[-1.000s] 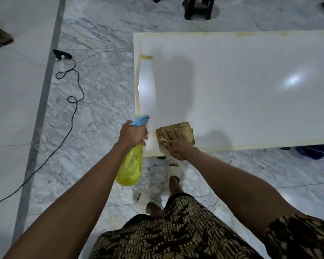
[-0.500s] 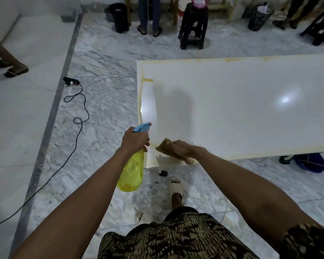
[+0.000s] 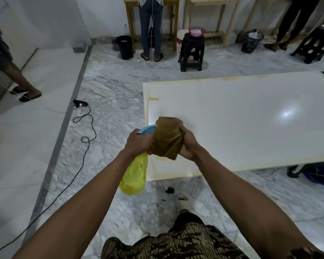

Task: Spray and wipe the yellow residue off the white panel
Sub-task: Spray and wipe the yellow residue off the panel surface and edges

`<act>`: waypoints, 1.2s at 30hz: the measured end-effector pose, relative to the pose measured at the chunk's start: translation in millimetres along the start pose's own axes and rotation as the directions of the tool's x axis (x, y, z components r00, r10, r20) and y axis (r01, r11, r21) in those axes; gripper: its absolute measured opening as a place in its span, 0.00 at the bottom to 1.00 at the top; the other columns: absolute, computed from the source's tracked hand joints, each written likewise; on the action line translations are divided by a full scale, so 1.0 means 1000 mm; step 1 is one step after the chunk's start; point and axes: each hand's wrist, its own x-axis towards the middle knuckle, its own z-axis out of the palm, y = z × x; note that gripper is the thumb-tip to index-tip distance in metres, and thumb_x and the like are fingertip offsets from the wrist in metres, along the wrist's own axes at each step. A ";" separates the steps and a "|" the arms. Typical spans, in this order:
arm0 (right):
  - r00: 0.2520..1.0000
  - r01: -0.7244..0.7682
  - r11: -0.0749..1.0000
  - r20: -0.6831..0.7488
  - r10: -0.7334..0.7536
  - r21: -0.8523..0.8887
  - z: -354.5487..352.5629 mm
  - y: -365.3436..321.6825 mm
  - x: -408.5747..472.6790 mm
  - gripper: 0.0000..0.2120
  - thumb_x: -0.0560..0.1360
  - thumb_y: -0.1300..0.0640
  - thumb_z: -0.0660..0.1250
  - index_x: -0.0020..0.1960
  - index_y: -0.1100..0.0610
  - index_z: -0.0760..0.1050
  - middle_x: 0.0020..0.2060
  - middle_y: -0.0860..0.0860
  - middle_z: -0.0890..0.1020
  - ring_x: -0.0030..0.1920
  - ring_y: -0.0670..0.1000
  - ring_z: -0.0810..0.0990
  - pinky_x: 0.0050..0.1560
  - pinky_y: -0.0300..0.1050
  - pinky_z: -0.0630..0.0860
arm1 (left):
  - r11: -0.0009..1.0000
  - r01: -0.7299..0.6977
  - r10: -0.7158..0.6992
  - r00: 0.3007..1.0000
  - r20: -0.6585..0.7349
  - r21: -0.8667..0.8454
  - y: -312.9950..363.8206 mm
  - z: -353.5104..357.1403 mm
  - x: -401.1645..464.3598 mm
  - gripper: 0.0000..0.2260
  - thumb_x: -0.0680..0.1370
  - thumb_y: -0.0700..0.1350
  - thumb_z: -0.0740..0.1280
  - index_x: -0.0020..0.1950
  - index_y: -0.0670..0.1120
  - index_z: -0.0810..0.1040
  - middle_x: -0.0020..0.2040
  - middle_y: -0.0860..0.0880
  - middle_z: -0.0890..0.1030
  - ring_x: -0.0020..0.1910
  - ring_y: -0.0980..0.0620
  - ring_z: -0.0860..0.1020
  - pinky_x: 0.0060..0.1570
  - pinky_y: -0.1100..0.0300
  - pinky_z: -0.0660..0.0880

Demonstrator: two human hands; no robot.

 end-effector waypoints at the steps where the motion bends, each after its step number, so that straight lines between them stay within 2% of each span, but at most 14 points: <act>1: 1.000 -0.010 0.999 -0.002 0.010 0.033 0.003 0.002 0.001 0.28 0.82 0.41 0.59 0.70 0.62 0.72 0.64 0.59 0.80 0.65 0.57 0.79 0.69 0.54 0.72 | 1.000 -0.006 0.006 1.000 0.007 0.005 0.002 -0.002 0.000 0.19 0.65 0.53 0.67 0.43 0.39 0.84 0.35 0.42 0.86 0.33 0.42 0.86 0.41 0.50 0.83; 5: 0.998 -0.012 0.992 -0.053 0.019 0.127 0.011 0.008 0.005 0.26 0.82 0.44 0.60 0.69 0.63 0.73 0.63 0.60 0.80 0.64 0.57 0.79 0.65 0.53 0.75 | 1.000 -0.029 0.029 0.999 0.043 0.009 0.004 -0.010 0.006 0.23 0.64 0.51 0.66 0.56 0.51 0.87 0.37 0.42 0.86 0.37 0.41 0.87 0.41 0.49 0.86; 8: 0.995 -0.002 0.983 -0.098 0.020 0.185 0.014 0.006 0.014 0.27 0.83 0.42 0.57 0.70 0.63 0.72 0.64 0.60 0.80 0.65 0.57 0.78 0.67 0.54 0.74 | 0.998 -0.044 0.040 0.996 0.078 0.040 0.004 -0.017 0.013 0.22 0.67 0.47 0.63 0.59 0.58 0.84 0.36 0.45 0.86 0.40 0.39 0.88 0.45 0.47 0.86; 12: 0.996 -0.032 0.985 -0.077 0.045 0.170 0.017 0.001 0.036 0.31 0.82 0.38 0.53 0.72 0.62 0.70 0.67 0.60 0.77 0.67 0.59 0.76 0.73 0.57 0.67 | 1.000 0.009 -0.010 0.997 0.082 0.017 0.009 -0.021 0.023 0.16 0.66 0.52 0.66 0.47 0.44 0.85 0.37 0.43 0.86 0.42 0.36 0.87 0.45 0.45 0.85; 14: 0.996 -0.043 0.983 -0.067 0.055 0.178 0.021 -0.003 0.050 0.31 0.83 0.38 0.52 0.71 0.62 0.71 0.65 0.60 0.79 0.66 0.59 0.78 0.72 0.57 0.69 | 0.999 0.029 -0.031 0.996 0.085 0.020 0.013 -0.022 0.032 0.11 0.65 0.52 0.66 0.39 0.47 0.83 0.36 0.43 0.85 0.42 0.35 0.87 0.44 0.47 0.84; 17: 0.993 -0.068 0.980 -0.083 0.085 0.185 0.026 -0.009 0.077 0.30 0.83 0.39 0.53 0.70 0.62 0.71 0.64 0.61 0.80 0.65 0.59 0.78 0.70 0.56 0.71 | 0.999 0.040 -0.043 0.994 0.101 0.027 0.021 -0.027 0.053 0.08 0.65 0.51 0.66 0.39 0.51 0.83 0.34 0.44 0.84 0.41 0.36 0.87 0.41 0.50 0.84; 21: 0.988 -0.115 0.975 -0.082 0.133 0.188 0.036 -0.021 0.121 0.30 0.82 0.40 0.56 0.71 0.63 0.71 0.64 0.61 0.79 0.66 0.60 0.78 0.71 0.57 0.69 | 0.993 0.111 -0.113 0.990 0.079 0.024 0.027 -0.037 0.094 0.16 0.63 0.54 0.68 0.44 0.46 0.85 0.35 0.43 0.84 0.42 0.36 0.87 0.45 0.47 0.86; 23: 0.985 -0.136 0.971 -0.075 0.153 0.195 0.043 -0.027 0.141 0.29 0.82 0.41 0.56 0.70 0.63 0.72 0.64 0.61 0.79 0.66 0.60 0.77 0.71 0.58 0.69 | 0.990 0.140 -0.142 0.987 0.077 0.028 0.028 -0.042 0.113 0.28 0.57 0.57 0.68 0.55 0.49 0.86 0.37 0.43 0.86 0.39 0.40 0.88 0.49 0.43 0.86; 25: 0.982 -0.167 0.959 -0.044 0.182 0.227 0.048 -0.032 0.162 0.30 0.83 0.41 0.53 0.71 0.64 0.71 0.65 0.62 0.78 0.67 0.60 0.77 0.72 0.58 0.69 | 0.984 0.177 -0.178 0.983 0.051 0.019 0.029 -0.049 0.134 0.38 0.54 0.61 0.66 0.61 0.50 0.85 0.37 0.42 0.87 0.36 0.42 0.87 0.46 0.45 0.86; 27: 0.978 -0.193 0.953 -0.031 0.206 0.234 0.054 -0.034 0.180 0.30 0.83 0.40 0.52 0.71 0.63 0.71 0.66 0.61 0.77 0.67 0.59 0.76 0.72 0.57 0.68 | 0.982 0.186 -0.187 0.982 0.037 0.018 0.031 -0.054 0.148 0.35 0.57 0.63 0.67 0.59 0.48 0.86 0.36 0.42 0.87 0.35 0.42 0.87 0.43 0.47 0.86; 29: 0.976 -0.202 0.946 -0.033 0.217 0.254 0.062 -0.036 0.193 0.30 0.83 0.40 0.53 0.72 0.63 0.70 0.67 0.61 0.77 0.68 0.59 0.76 0.73 0.57 0.67 | 0.982 0.183 -0.183 0.983 -0.001 0.036 0.033 -0.059 0.157 0.25 0.67 0.61 0.69 0.52 0.43 0.87 0.34 0.43 0.86 0.34 0.42 0.86 0.43 0.47 0.86; 32: 0.968 -0.246 0.935 0.017 0.250 0.256 0.073 -0.033 0.196 0.30 0.83 0.41 0.52 0.72 0.63 0.70 0.67 0.60 0.77 0.67 0.58 0.77 0.71 0.56 0.70 | 0.980 0.194 -0.192 0.981 -0.040 0.035 0.029 -0.069 0.165 0.17 0.80 0.53 0.68 0.49 0.39 0.86 0.35 0.44 0.86 0.28 0.48 0.84 0.33 0.57 0.81; 34: 0.969 -0.248 0.935 0.062 0.240 0.254 0.081 -0.033 0.192 0.29 0.84 0.42 0.50 0.71 0.64 0.71 0.65 0.60 0.78 0.64 0.57 0.79 0.66 0.55 0.75 | 0.981 0.192 -0.191 0.980 -0.058 0.016 0.027 -0.075 0.165 0.16 0.81 0.51 0.68 0.48 0.38 0.86 0.34 0.43 0.85 0.26 0.48 0.82 0.31 0.59 0.79; 36: 0.975 -0.221 0.943 0.054 0.214 0.249 0.089 -0.032 0.191 0.29 0.84 0.42 0.50 0.70 0.64 0.72 0.65 0.60 0.79 0.65 0.57 0.79 0.67 0.55 0.74 | 0.983 0.180 -0.178 0.982 -0.067 0.023 0.025 -0.081 0.163 0.17 0.81 0.52 0.68 0.45 0.39 0.85 0.33 0.43 0.85 0.25 0.48 0.82 0.32 0.59 0.78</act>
